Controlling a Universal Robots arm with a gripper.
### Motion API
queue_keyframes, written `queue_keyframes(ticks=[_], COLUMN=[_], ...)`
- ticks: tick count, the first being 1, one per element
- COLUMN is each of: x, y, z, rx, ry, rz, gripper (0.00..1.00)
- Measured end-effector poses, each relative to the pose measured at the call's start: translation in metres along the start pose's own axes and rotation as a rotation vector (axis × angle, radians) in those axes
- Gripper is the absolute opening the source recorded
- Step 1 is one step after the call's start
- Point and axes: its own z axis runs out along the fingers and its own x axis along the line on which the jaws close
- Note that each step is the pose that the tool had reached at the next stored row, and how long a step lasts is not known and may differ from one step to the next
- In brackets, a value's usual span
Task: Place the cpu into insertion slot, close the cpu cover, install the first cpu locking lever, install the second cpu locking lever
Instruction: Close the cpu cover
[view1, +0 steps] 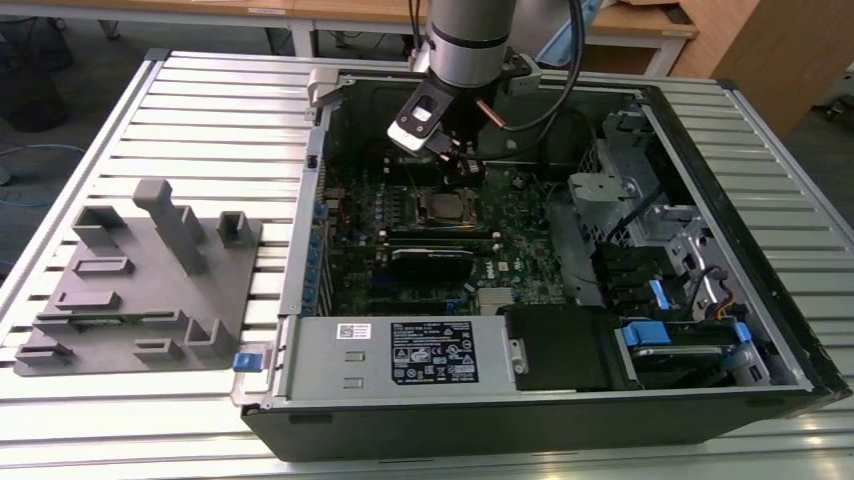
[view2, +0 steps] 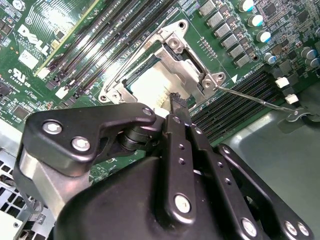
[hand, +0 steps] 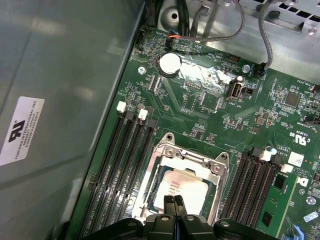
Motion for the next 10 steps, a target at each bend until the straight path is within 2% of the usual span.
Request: queue_keyframes(ticks=[10], x=[0.0], y=[0.0], z=[0.0], rx=[-0.0003], ry=[0.0002], rz=[-0.022], gripper=[0.11])
